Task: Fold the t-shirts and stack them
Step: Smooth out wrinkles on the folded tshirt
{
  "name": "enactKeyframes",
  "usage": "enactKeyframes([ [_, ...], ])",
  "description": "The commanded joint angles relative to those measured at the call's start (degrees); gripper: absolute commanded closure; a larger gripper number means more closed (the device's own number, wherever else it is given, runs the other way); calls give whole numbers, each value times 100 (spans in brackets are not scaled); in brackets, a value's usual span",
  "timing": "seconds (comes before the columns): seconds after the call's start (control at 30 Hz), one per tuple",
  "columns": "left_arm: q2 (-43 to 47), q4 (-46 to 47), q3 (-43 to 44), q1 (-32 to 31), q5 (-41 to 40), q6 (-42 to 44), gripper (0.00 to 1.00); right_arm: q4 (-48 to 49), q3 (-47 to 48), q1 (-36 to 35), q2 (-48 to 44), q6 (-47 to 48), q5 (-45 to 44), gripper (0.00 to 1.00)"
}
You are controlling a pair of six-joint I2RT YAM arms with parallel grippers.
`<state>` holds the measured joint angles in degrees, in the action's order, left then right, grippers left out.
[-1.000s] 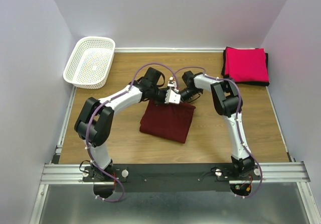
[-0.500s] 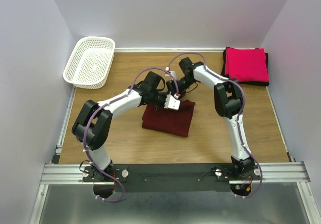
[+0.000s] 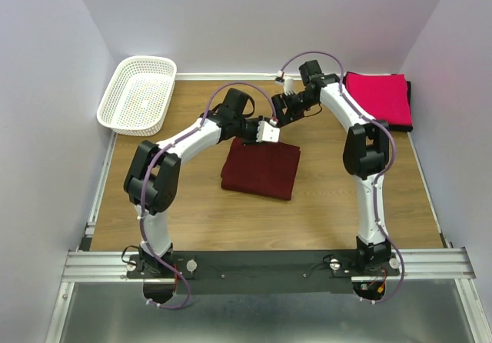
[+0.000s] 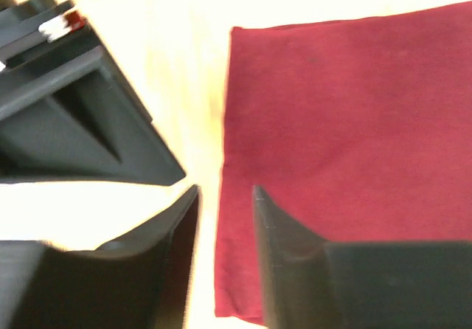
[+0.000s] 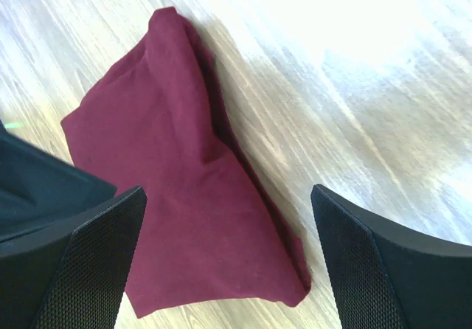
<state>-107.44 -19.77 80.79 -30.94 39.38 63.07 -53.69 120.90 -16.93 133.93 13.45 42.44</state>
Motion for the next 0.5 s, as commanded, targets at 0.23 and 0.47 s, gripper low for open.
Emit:
enactKeyframes([
  [0.23,-584,-376,1226,1123,472,-1989,40,-1,-608,831,-419,-186,661,17],
  [0.47,-840,-230,815,1582,931,-3247,36,87,-1376,840,-350,-27,661,38],
])
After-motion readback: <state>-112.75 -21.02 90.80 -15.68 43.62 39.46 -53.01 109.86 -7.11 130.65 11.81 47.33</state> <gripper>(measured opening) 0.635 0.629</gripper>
